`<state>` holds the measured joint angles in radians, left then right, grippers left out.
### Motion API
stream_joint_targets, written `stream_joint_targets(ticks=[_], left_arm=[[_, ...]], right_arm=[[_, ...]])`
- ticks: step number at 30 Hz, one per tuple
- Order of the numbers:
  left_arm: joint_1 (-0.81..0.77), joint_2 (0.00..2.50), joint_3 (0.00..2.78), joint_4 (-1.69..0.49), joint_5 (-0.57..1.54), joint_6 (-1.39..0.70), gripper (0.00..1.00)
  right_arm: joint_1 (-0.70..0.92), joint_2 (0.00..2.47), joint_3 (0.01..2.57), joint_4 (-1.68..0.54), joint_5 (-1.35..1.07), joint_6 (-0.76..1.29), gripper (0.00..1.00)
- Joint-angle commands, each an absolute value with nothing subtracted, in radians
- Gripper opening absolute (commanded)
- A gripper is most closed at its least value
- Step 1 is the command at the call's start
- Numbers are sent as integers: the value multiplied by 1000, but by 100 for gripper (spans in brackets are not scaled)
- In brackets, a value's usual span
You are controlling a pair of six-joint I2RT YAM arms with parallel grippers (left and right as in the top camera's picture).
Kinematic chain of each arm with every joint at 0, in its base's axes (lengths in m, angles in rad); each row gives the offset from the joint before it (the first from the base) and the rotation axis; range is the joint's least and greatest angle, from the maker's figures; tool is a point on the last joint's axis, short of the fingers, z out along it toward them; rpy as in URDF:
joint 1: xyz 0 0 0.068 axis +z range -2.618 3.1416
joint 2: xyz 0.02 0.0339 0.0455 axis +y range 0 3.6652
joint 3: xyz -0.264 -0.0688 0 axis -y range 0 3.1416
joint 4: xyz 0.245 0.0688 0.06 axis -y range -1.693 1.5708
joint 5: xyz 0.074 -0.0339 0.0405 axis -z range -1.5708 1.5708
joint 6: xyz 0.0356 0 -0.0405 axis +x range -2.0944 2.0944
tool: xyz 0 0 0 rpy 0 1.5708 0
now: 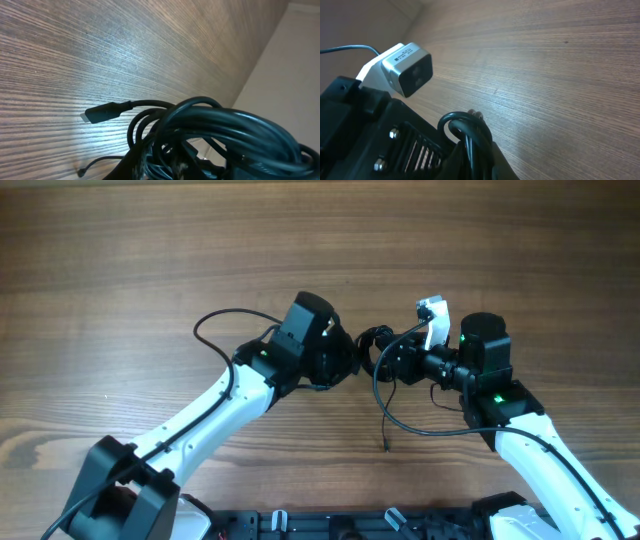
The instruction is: Untangle cables
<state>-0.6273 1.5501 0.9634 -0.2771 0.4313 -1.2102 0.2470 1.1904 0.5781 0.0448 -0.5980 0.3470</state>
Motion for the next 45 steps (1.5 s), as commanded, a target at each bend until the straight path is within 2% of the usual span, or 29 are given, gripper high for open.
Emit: stream_joint_targets(ticks=[1,4,7,13,16,21,30,33,34,36,37,38,41,45], left_arm=[[-675,1602,969,-284,429,-1200,18],[-693,1632,969,-320,429,-1123,16],[-697,1655,969,-407,434,-1045,4],[-660,1657,969,-492,440,-894,4],[-638,1657,969,-497,512,-758,4],[-580,1657,969,-618,523,-603,4],[-311,1638,970,-650,517,-648,4],[-245,1626,970,-574,684,-662,6],[-234,1625,970,-525,776,-662,13],[-233,1625,970,-361,1020,-664,42],[-241,1625,970,-284,1095,-683,64],[-255,1625,970,-218,1130,-731,100],[-323,1625,969,-95,1106,-878,100],[-418,1625,969,-61,927,-1023,98]], right_arm=[[249,1189,582,86,-611,390,4],[248,1189,583,136,-584,397,4],[242,1184,583,210,-584,444,4],[152,1180,583,269,-577,504,4],[74,1180,583,281,-576,555,4],[-46,1180,583,302,-623,614,4],[-56,1180,583,215,-691,527,4],[-56,1180,583,184,-690,525,4],[-56,1181,583,171,-690,522,4],[-56,1181,582,143,-690,511,4],[-56,1181,582,135,-690,494,5],[-56,1181,582,128,-690,485,5],[-56,1181,582,115,-690,479,5],[-56,1181,582,98,-690,479,5]])
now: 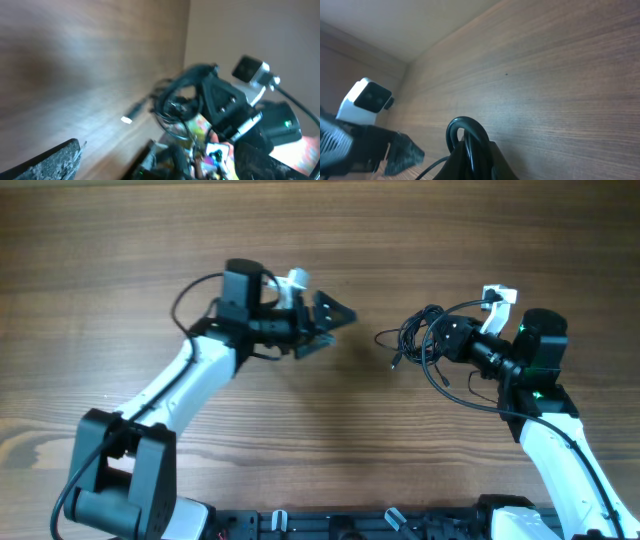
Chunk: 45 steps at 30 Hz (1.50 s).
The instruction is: Untangle cables
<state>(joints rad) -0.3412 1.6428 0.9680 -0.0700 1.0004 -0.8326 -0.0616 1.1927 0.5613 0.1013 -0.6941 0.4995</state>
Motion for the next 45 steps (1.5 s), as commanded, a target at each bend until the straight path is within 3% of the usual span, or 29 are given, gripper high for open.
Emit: stream_joint_targets(ticks=[1,2,7,13,14,18,21,22,26,33,38,45], left_arm=[[-444,1625,969,-67,876,-1119,95],[-464,1625,969,-67,840,-1186,90],[-577,1626,969,-64,650,-1483,88],[-644,1648,969,36,522,-1652,72],[-646,1654,969,47,520,-1677,68],[-654,1673,969,65,517,-1763,33],[-656,1673,969,64,515,-1717,8],[-656,1673,969,64,515,-1686,4],[-624,1662,969,73,532,-1604,4],[-480,1655,969,397,707,-1494,4],[-386,1655,969,403,730,-1483,4],[-363,1655,969,404,604,-1536,4]], right_arm=[[-56,1181,582,96,-690,479,5],[-56,1181,582,95,-690,479,5],[-51,1181,582,89,-694,499,5],[-7,1181,582,84,-693,499,5],[6,1181,582,84,-693,498,5],[59,1181,582,84,-664,498,5],[65,1181,582,80,-607,498,5],[65,1181,582,79,-590,498,4],[65,1181,582,49,-519,498,5],[65,1181,582,-25,-432,497,4],[64,1181,582,-20,-439,489,4],[68,1181,582,-17,-776,419,5]])
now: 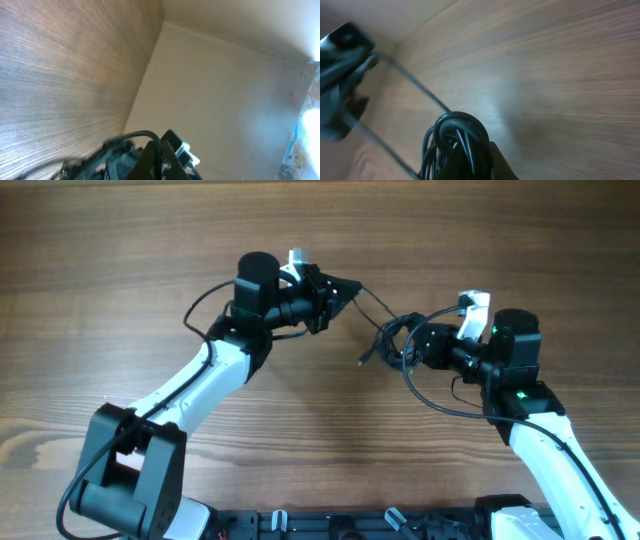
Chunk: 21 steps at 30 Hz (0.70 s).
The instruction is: Untangle cables
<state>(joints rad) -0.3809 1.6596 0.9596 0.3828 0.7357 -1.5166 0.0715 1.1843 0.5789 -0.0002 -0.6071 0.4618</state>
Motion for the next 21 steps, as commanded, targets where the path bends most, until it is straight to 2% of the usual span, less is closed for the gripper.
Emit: stream_joint_targets(ticks=[1,6,8,12,15,19,21], left_arm=[[-378,1655,969,404,563,-1554,4],[-472,1655,969,440,352,-1723,4],[-503,1655,969,522,300,-1808,4],[-524,1655,969,730,307,-1821,4],[-492,1655,969,764,429,-1721,4],[-401,1655,969,536,724,-1595,4],[-357,1655,969,394,790,-1482,5]], right_arm=[[72,1181,582,-17,-801,419,5],[94,1182,581,-51,-727,434,5],[107,1190,581,-67,-661,461,5],[120,1227,581,-73,-487,476,4],[118,1253,582,-64,-402,520,4],[97,1252,582,16,-382,471,4],[82,1252,582,34,-382,469,5]])
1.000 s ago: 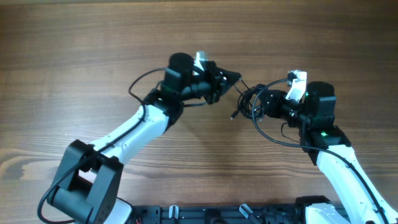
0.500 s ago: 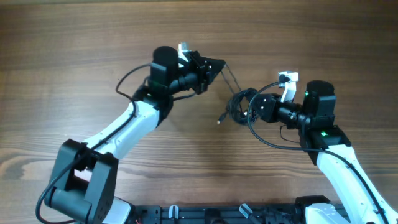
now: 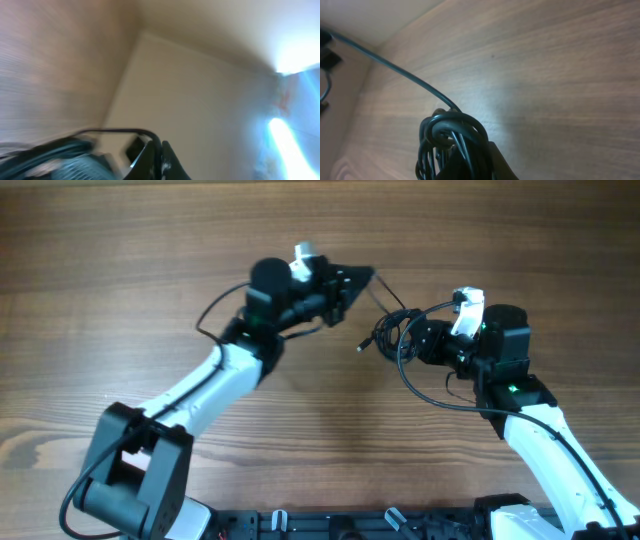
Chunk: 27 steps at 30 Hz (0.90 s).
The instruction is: Untangle cables
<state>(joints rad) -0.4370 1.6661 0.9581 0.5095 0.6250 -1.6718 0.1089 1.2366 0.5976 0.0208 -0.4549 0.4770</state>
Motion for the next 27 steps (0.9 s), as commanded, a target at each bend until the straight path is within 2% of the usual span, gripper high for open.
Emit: stream_joint_targets(ticks=[1,7,8,11,12,16,17,21,24,27], left_arm=[[-332,1655,969,304,824,-1376,5],[-260,1655,969,-166,756,-1126,6],[-248,1655,969,-204,743,-1086,11],[-242,1655,969,-206,747,-1052,15],[-242,1655,969,-199,766,-1061,20],[-267,1655,969,-157,923,-1063,94],[-283,1655,969,-158,939,-1062,100],[-382,1655,969,-161,886,-1143,100],[-480,1657,969,-160,709,-1299,100],[-582,1665,969,-151,511,-1487,82]], right_arm=[[77,1252,582,36,-390,453,5],[74,1242,582,36,-653,253,8],[74,1242,582,34,-673,229,8],[74,1242,582,33,-615,231,8],[74,1242,582,33,-596,240,8],[74,1242,582,33,-559,235,20],[74,1242,582,33,-535,236,20],[75,1242,582,36,-463,236,22],[75,1242,582,31,-476,260,22],[75,1242,582,22,-500,319,22]])
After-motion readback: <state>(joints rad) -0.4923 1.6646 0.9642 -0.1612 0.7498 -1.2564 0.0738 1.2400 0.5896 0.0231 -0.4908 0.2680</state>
